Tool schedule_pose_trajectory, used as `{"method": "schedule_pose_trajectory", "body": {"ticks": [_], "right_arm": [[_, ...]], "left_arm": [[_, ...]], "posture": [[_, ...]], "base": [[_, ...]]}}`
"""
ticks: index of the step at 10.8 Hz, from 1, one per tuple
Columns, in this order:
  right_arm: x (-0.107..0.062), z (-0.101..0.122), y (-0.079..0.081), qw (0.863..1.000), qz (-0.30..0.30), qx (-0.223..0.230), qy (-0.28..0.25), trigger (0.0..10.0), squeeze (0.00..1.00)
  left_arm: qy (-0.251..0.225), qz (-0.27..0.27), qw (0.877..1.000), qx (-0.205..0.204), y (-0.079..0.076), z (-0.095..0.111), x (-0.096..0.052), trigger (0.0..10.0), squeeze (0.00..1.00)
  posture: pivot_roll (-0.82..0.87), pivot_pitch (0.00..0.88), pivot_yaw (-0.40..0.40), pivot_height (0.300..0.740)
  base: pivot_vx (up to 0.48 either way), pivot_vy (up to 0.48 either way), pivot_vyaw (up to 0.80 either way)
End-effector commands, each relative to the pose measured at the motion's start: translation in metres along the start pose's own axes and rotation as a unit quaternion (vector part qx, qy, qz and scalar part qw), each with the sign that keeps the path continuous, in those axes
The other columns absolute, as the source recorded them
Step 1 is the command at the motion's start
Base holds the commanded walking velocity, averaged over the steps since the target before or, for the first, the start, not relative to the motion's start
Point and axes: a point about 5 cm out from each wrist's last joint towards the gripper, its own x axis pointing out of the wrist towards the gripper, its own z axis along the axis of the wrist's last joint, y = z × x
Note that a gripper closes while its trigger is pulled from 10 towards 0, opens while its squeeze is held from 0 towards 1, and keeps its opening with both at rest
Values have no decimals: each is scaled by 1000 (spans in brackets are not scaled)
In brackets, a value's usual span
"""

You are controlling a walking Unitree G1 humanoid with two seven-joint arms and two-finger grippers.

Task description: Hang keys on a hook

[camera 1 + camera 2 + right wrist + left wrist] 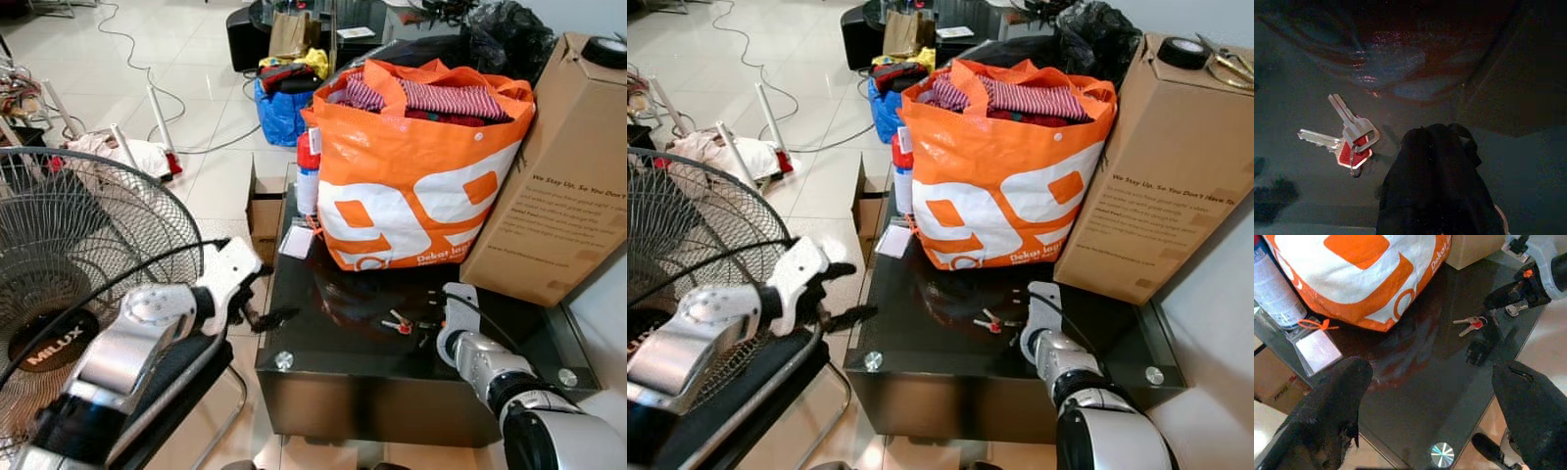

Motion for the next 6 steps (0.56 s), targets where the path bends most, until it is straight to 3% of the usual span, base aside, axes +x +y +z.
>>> {"method": "schedule_pose_trajectory", "body": {"ticks": [1,3,6], "right_arm": [[-1,8,-3,1000,-4,6,-14,0,0],[-2,29,-3,997,20,26,-70,0,0],[-7,42,-9,992,36,38,-115,0,0]], "left_arm": [[0,-2,1000,9,1,3,3,10000,0],[-25,-10,1000,13,-1,12,15,10000,0],[-36,-13,999,13,-3,13,21,10000,0]], "posture": [[22,0,23,740],[2,0,24,740],[-19,0,26,740]], "base": [[0,0,0],[0,0,0],[0,0,0]]}}
